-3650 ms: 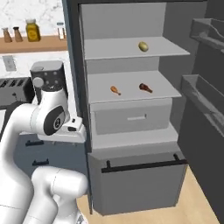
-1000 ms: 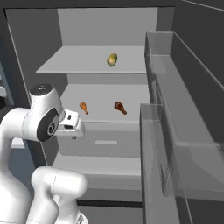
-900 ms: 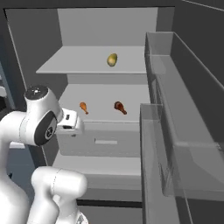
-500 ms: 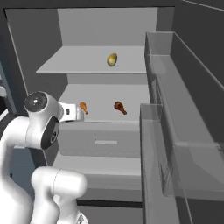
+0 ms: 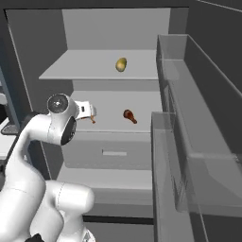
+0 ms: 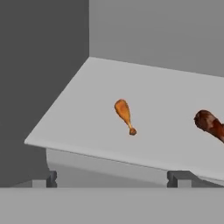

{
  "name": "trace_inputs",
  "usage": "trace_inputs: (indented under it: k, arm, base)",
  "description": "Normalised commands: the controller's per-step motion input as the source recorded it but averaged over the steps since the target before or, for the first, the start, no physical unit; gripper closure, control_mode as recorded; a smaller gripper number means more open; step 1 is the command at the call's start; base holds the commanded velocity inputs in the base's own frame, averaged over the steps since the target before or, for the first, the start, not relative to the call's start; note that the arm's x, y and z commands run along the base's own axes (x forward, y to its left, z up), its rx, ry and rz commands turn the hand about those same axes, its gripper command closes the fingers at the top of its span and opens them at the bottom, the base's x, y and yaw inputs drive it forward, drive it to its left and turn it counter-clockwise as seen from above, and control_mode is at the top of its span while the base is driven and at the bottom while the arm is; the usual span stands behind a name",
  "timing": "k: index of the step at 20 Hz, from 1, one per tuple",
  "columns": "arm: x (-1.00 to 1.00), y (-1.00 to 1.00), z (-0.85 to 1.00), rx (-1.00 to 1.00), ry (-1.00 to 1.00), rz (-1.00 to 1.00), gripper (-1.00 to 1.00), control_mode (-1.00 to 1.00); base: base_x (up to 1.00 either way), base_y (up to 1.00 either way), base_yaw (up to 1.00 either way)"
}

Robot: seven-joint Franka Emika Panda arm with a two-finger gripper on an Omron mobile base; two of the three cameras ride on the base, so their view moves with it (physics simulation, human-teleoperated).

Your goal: Place one cucumber and one chicken drumstick in each tupperware on the nearby counter, to pack two identical lunches.

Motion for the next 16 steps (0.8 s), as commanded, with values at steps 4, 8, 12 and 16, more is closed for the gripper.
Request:
trace_inputs:
  k: [4,8,12,16]
  arm:
    - [0.69,0.0,-0.01,0.0,0.01,0.0,-1.0,-1.0]
    - [0.39,0.0,-0.2,-0.02,0.02,0.0,-1.0,-1.0]
    - [0.32,0.0,-0.55,-0.02,0.0,0.0,-1.0,-1.0]
    - [0.27,0.07,-0.61,-0.07,0.09,0.0,-1.0,-1.0]
  base:
    - [0.0,0.0,0.0]
    - [0.0,0.0,0.0]
    - [0.0,0.0,0.0]
    - [0.0,0.0,0.0]
